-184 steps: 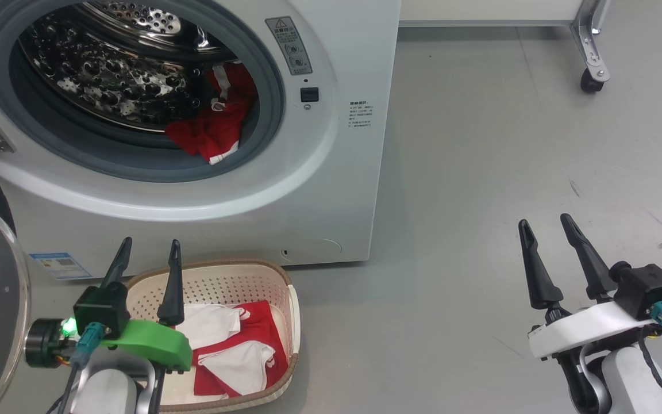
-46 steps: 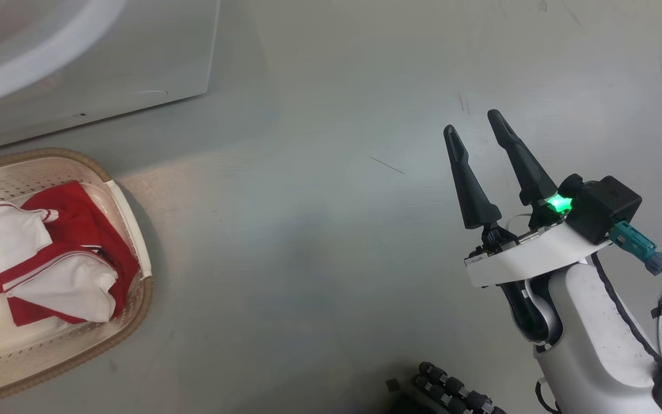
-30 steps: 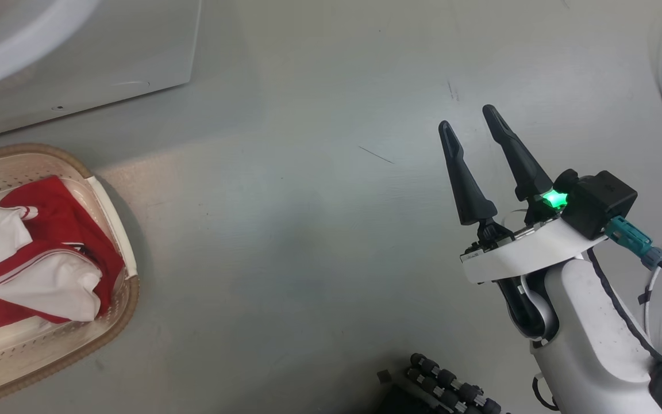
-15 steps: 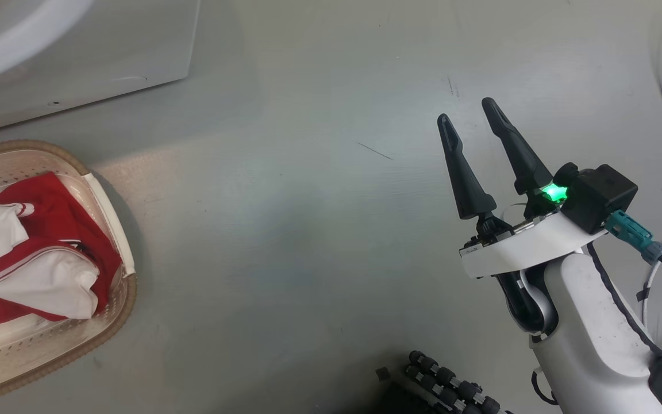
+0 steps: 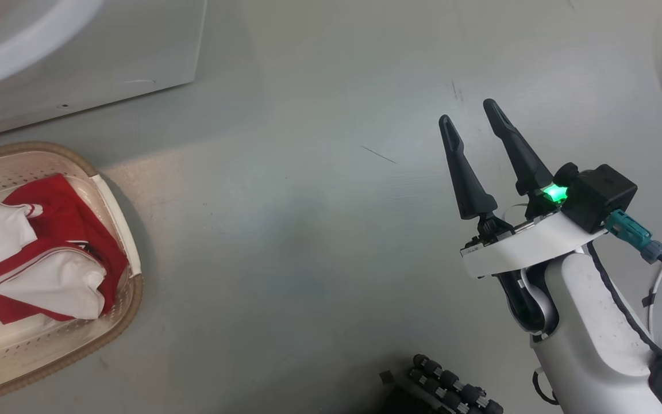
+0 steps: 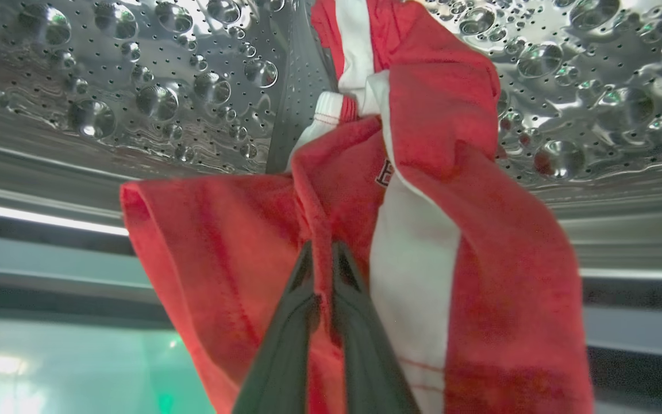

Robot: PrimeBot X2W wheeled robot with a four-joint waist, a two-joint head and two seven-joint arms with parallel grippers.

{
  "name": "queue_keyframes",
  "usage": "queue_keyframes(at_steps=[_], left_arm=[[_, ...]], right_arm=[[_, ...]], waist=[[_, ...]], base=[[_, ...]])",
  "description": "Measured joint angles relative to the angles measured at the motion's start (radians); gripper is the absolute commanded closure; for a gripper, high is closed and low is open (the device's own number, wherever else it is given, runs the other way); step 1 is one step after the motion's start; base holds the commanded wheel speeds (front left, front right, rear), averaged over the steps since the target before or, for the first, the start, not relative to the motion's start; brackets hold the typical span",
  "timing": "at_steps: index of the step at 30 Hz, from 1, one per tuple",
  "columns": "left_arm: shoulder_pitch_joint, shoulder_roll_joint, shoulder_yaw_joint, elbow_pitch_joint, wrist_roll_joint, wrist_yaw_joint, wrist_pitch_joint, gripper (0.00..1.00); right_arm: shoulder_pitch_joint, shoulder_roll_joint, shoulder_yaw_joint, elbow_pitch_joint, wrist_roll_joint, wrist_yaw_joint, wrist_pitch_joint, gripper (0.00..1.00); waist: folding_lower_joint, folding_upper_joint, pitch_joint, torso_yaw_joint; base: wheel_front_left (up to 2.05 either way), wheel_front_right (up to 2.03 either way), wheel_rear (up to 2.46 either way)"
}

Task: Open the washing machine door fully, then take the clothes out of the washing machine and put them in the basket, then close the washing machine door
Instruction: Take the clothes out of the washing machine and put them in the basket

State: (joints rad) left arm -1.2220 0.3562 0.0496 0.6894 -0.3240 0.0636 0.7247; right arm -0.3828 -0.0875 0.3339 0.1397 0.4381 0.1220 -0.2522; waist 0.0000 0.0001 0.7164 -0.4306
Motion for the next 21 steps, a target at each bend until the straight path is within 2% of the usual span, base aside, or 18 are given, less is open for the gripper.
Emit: queue_keyframes(at_steps=[21], left_arm=[[0.082, -0.044, -0.018, 0.082, -0.018, -0.065, -0.107, 1.00]], right_arm=[[0.002, -0.035, -0.030, 0.011, -0.020, 0.000, 0.000, 0.00]], waist=[[0.0000, 0.0000, -0.090, 0.061]], base=[[0.00, 0.00, 0.00]])
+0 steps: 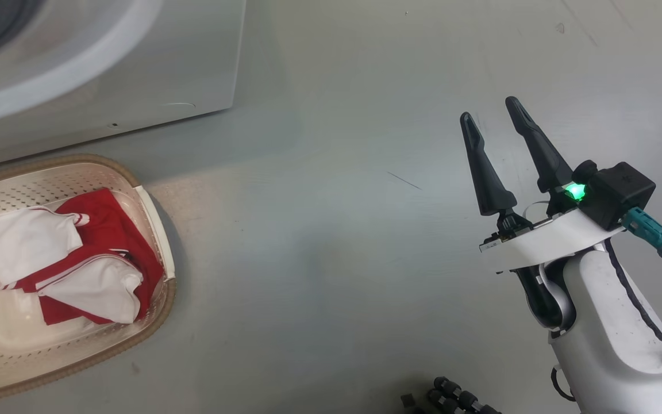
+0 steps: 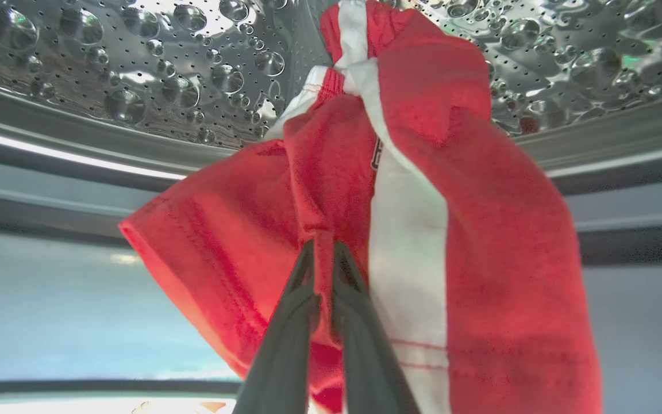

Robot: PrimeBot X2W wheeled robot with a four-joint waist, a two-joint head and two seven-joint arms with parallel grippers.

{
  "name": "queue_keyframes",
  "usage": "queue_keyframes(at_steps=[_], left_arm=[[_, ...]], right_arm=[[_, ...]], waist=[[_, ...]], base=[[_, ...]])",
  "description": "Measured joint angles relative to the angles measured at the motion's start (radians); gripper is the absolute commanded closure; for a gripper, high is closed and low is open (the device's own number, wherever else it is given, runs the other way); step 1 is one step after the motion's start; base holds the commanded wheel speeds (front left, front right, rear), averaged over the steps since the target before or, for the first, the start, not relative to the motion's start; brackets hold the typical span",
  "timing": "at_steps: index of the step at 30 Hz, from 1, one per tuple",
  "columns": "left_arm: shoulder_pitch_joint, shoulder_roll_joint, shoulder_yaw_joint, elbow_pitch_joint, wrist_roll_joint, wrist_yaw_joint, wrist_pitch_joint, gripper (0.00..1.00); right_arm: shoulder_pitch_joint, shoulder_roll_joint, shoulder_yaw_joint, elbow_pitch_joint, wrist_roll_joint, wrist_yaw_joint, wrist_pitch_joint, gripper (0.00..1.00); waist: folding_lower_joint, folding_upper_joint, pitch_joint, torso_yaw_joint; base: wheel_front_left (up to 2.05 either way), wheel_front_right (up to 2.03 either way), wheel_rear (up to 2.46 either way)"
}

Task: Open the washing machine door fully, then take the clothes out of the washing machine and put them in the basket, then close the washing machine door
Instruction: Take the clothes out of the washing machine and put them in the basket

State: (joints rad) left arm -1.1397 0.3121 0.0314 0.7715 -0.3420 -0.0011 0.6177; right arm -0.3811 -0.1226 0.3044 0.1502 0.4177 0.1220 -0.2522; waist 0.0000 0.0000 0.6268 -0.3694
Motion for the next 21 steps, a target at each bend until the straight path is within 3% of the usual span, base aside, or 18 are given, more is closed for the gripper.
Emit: queue_keyframes(at_steps=[21], left_arm=[[0.149, -0.040, -0.004, 0.046, -0.021, -0.078, -0.179, 1.00]], right_arm=[[0.029, -0.015, -0.021, 0.015, -0.026, 0.000, 0.000, 0.00]], waist=[[0.0000, 0.0000, -0.123, 0.086]], base=[[0.00, 0.00, 0.00]])
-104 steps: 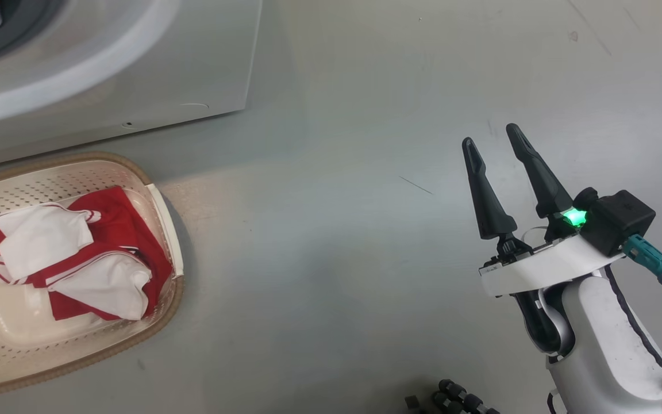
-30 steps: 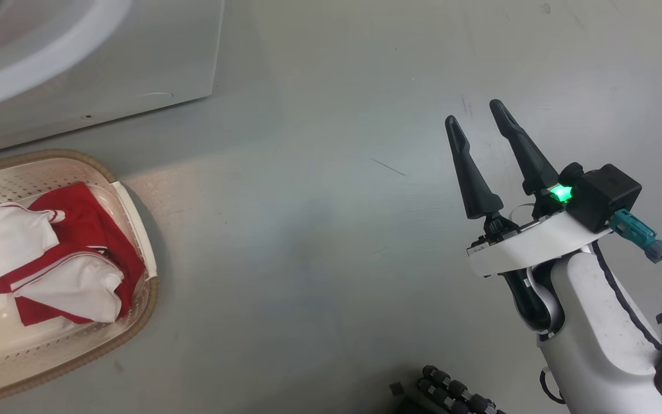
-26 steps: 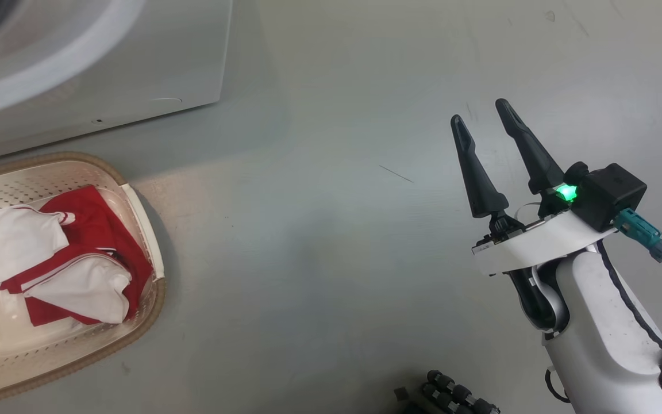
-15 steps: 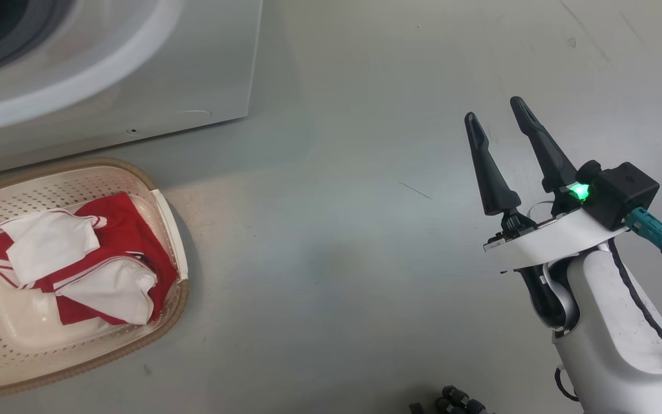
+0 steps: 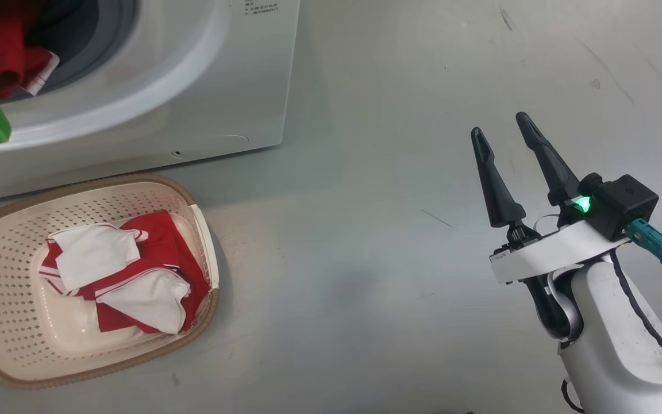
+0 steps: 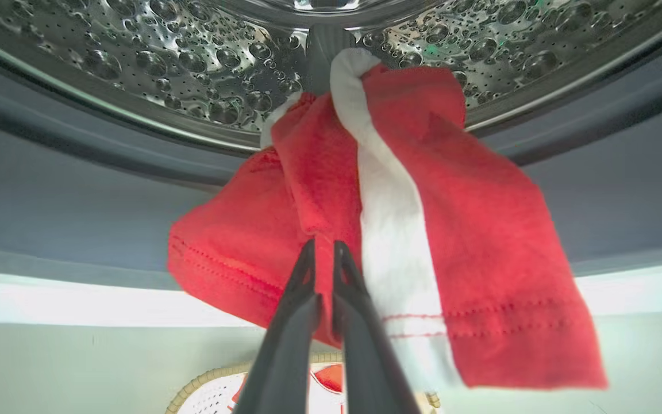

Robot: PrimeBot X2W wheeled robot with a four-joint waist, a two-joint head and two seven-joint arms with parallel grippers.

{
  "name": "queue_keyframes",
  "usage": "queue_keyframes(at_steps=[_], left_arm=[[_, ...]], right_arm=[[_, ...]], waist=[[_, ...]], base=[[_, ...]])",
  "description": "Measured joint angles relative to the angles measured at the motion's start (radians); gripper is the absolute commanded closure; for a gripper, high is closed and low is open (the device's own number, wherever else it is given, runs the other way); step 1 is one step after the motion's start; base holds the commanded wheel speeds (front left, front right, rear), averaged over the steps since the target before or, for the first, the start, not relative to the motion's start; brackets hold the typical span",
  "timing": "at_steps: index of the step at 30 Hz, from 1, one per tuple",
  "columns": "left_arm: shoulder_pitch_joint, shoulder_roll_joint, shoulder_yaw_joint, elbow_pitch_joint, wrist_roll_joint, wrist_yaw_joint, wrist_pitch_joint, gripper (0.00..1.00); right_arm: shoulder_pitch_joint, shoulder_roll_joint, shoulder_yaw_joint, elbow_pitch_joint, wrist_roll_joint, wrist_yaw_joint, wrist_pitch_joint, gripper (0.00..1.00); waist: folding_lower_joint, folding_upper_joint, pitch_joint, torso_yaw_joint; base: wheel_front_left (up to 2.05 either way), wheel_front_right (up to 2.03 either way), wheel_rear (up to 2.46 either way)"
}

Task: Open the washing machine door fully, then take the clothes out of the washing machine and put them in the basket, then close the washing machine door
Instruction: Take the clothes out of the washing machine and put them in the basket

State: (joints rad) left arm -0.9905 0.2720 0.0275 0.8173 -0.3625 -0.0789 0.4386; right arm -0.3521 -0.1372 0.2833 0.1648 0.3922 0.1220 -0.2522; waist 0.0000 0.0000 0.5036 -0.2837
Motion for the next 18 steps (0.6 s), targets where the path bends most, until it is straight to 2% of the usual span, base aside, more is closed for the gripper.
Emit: queue_keyframes(at_steps=[8, 18], left_arm=[[0.079, -0.041, -0.033, -0.014, 0.000, -0.025, -0.108, 1.00], [0.191, -0.066, -0.091, -0.036, 0.017, -0.039, -0.256, 1.00]], right_arm=[[0.037, -0.004, -0.008, 0.012, -0.008, 0.000, 0.000, 0.00], [0.082, -0.009, -0.026, 0.024, -0.010, 0.000, 0.000, 0.00]], waist=[[0.0000, 0.0000, -0.059, 0.033], [0.0000, 0.0000, -0.135, 0.071]], base=[[0.00, 0.00, 0.00], [0.00, 0.00, 0.00]])
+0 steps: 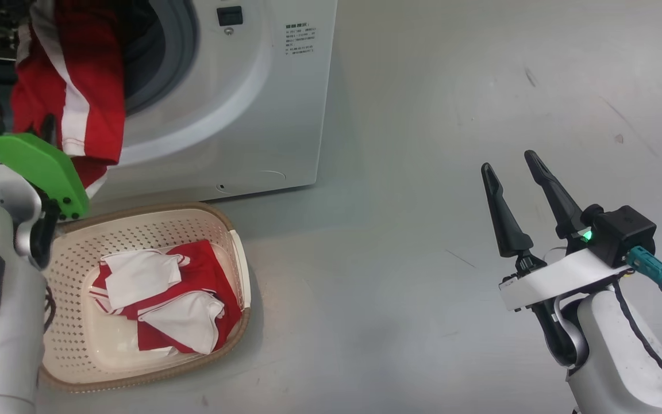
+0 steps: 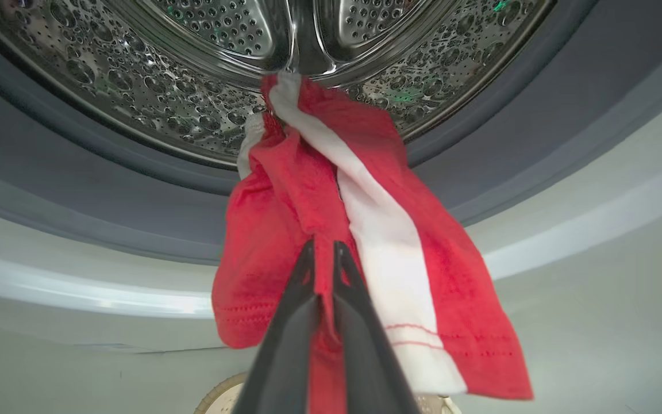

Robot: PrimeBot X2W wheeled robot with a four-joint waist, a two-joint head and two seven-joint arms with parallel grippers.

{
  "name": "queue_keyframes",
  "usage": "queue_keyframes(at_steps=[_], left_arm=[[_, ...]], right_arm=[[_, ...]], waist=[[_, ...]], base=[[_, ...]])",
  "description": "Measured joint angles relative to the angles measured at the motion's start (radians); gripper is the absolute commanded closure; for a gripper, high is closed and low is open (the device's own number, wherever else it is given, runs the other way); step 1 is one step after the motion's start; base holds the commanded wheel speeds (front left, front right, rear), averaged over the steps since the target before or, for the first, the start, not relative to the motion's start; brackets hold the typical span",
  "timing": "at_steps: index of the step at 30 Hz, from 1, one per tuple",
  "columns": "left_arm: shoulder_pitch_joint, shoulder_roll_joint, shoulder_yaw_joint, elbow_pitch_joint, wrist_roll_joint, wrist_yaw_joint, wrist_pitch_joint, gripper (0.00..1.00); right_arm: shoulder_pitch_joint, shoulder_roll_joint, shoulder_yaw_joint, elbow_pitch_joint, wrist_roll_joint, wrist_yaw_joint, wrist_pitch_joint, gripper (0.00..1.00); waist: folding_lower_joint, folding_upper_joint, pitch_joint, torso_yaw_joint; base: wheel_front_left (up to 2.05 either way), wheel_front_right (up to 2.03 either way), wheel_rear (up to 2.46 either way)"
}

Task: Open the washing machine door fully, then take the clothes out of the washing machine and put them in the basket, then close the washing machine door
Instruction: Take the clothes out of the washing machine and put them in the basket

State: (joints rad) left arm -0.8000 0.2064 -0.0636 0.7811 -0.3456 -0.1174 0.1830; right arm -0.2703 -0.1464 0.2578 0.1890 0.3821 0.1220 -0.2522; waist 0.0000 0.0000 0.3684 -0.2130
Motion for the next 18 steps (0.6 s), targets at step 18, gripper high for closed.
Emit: queue_keyframes(at_steps=[18], left_arm=[[0.201, -0.028, -0.065, -0.034, 0.033, -0.003, -0.199, 1.00]], right_arm=[[0.072, -0.003, -0.023, 0.011, -0.012, 0.000, 0.000, 0.00]], waist=[[0.0000, 0.0000, -0.117, 0.050]], base=[[0.00, 0.00, 0.00]])
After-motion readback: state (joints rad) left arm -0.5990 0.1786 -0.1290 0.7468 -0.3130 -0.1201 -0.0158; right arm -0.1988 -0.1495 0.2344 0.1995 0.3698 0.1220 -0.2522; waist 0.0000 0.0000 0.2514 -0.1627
